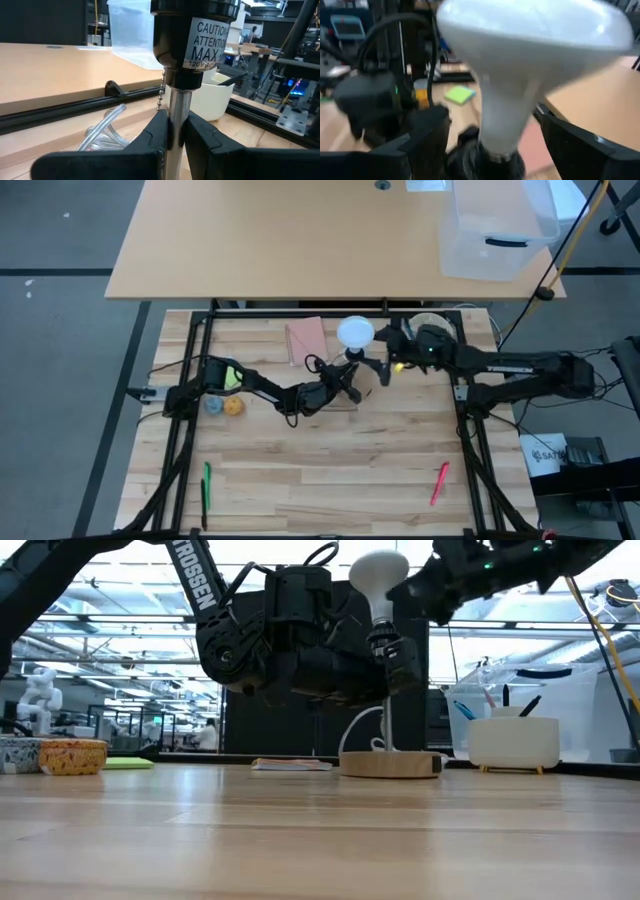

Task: Screw lightbulb
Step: Remove the lightbulb from the lamp

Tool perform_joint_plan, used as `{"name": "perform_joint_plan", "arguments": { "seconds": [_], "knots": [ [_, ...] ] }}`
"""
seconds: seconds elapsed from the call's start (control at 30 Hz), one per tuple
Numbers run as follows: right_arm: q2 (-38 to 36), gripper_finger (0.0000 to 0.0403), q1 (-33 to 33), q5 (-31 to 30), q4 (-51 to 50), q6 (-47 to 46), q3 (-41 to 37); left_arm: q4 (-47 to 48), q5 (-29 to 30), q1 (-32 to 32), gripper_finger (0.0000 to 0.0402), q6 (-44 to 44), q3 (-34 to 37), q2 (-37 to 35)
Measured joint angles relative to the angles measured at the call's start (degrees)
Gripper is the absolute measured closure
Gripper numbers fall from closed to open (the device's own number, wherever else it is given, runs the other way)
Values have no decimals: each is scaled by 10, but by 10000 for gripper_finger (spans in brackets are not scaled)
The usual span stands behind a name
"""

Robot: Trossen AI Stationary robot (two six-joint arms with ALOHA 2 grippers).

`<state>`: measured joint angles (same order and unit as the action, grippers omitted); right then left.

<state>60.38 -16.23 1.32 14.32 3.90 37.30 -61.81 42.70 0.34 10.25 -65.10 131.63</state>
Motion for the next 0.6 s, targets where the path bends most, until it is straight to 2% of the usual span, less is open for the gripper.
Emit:
{"name": "perform_joint_plan", "arguments": {
  "seconds": [0.17, 0.3, 0.6],
  "knots": [
    [47, 96, 0, -29, 103, -16, 0, 0, 1, 1, 363, 0, 0, 0],
    [66, 97, 0, -31, 157, -16, 0, 3, 1, 1, 363, 1, 0, 0],
    [71, 97, 0, -30, 178, -2, 0, 6, -1, 1, 363, -1, 0, 0]
  ]
}}
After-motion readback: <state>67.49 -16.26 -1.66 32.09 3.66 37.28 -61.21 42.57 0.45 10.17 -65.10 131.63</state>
